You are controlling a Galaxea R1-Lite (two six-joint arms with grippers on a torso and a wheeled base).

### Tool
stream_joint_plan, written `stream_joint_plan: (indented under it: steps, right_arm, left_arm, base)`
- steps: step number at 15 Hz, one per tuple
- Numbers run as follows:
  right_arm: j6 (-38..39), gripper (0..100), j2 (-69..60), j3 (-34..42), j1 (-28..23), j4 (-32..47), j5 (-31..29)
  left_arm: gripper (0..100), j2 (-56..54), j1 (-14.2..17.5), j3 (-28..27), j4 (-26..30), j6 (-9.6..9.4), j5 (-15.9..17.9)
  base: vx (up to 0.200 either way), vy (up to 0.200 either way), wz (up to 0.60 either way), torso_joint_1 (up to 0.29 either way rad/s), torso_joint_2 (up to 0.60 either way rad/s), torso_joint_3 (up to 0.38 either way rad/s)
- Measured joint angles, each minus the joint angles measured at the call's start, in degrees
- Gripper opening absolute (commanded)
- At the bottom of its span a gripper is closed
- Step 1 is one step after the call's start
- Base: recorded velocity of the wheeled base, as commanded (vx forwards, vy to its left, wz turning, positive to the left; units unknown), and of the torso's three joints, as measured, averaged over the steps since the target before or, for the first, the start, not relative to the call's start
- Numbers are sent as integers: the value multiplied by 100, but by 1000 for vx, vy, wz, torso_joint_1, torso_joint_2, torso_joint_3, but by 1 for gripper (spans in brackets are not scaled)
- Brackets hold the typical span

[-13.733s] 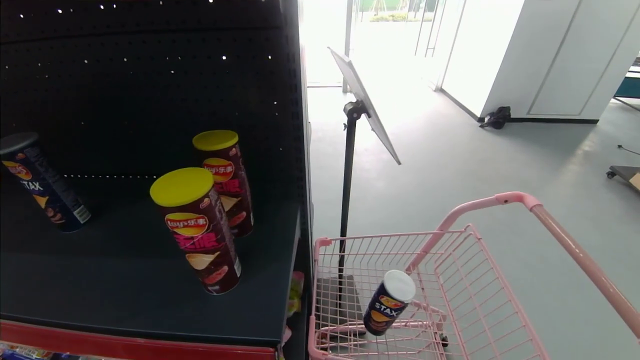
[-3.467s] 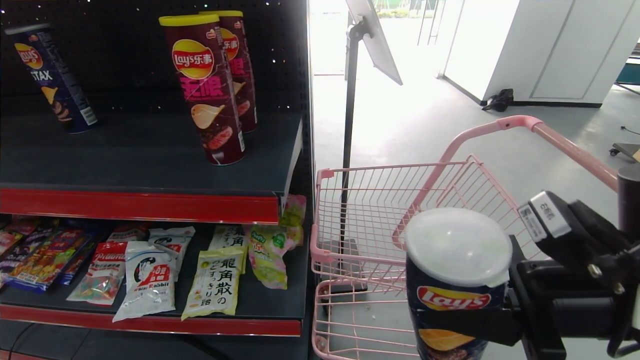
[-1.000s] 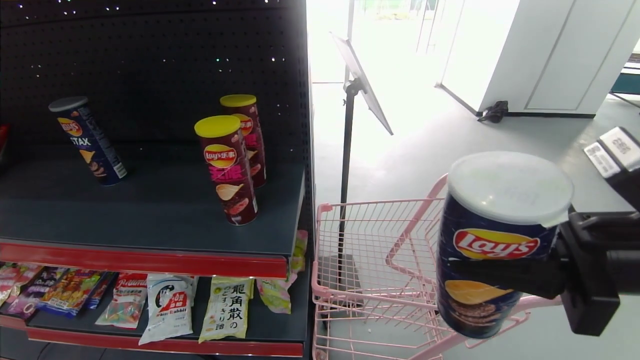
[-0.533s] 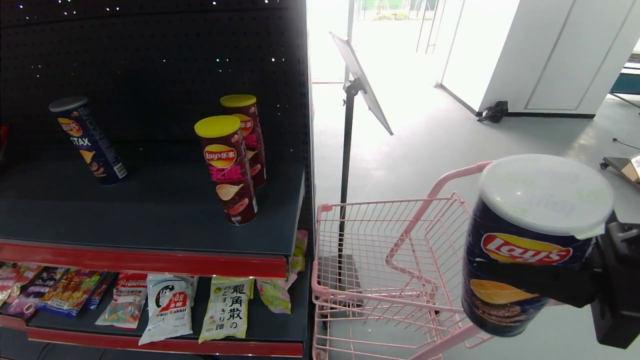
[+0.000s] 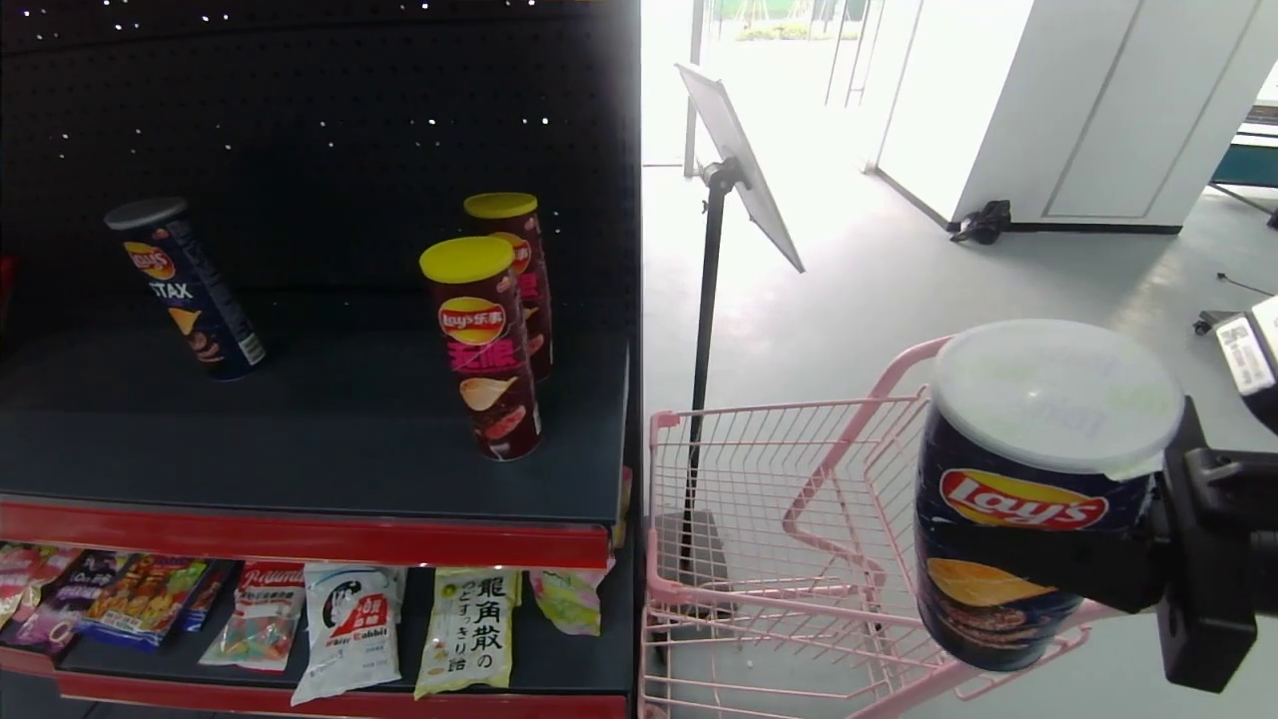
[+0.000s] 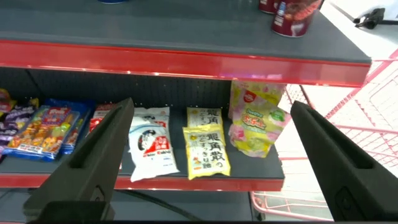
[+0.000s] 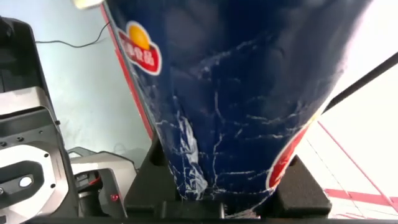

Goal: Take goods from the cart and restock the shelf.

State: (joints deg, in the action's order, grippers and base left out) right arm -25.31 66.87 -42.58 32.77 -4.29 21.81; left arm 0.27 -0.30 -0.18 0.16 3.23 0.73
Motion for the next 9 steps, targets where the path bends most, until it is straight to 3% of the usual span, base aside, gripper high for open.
stream_joint_plan:
  steps: [6,9]
  right_arm:
    - [-11,0,61,-33,96,0,-13]
    - [21,0,69,-118,513,-9,-343]
  left_arm:
    - [100,0,4,-2,2,-6,-2]
    - [100,0,4,0,2,-17,-2]
  base:
    - [0,200,0,6,-1,2]
    - [0,200,0,4,4,2]
